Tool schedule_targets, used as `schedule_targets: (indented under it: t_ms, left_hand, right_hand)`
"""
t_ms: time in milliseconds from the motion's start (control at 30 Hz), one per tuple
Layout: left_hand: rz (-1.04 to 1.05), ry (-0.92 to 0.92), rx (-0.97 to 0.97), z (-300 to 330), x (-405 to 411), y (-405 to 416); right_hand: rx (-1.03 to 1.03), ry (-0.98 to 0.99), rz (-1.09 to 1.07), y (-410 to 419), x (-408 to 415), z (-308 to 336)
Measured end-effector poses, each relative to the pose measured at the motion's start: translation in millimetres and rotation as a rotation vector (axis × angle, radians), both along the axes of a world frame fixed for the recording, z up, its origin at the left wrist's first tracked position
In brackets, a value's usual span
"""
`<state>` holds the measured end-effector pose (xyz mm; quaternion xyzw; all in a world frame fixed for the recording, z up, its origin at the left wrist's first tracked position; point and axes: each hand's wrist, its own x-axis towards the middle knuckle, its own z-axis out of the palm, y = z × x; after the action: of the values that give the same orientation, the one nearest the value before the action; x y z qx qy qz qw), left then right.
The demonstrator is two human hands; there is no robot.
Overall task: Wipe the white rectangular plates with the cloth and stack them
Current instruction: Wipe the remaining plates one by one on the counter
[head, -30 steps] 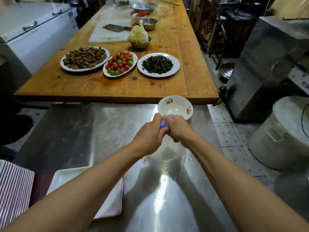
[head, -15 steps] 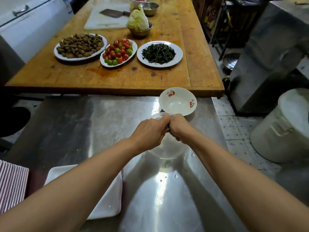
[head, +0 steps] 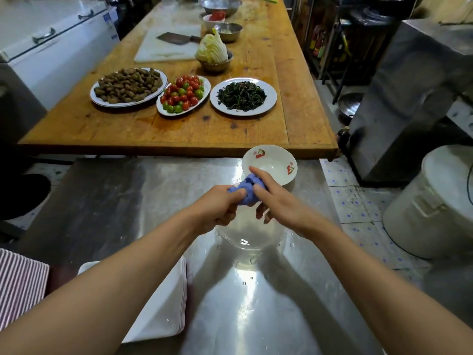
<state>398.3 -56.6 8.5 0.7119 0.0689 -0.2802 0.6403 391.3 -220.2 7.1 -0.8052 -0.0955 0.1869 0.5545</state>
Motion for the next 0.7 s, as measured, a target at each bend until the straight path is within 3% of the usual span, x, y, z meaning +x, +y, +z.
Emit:
schedule_targets:
  t_ms: [67, 133, 233, 333, 367, 500, 700]
  left_hand:
    - [-0.053, 0.265, -0.196, 9, -2, 3]
    - [-0.114, 0.397, -0.252, 15, -5, 2]
    - [-0.182, 0.349, -0.242, 21, -8, 0]
    - [-0.204, 0.148, -0.216, 28, -10, -4]
    - [-0.229, 0.014, -0.086, 30, -10, -6]
    - [-0.387, -0.644, 0.797, 27, -6, -14]
    - [-0.500, -0.950, 1.168, 3, -1, -13]
  right_hand:
    - [-0.089, -0.205, 0.055, -1, -4, -4]
    - [-0.122, -0.328, 0.034, 2, -7, -7]
    - [-0.119, -0.407, -0.090, 9, -5, -6]
    - [-0.250, -0.428, -0.163, 10, 5, 3]
    - [-0.345, -0.446, -0.124, 9, 8, 7]
    - [-0.557, -0.339, -0.018, 10, 18, 13]
    - [-0.324, 0.091, -0.234, 19, 24, 3]
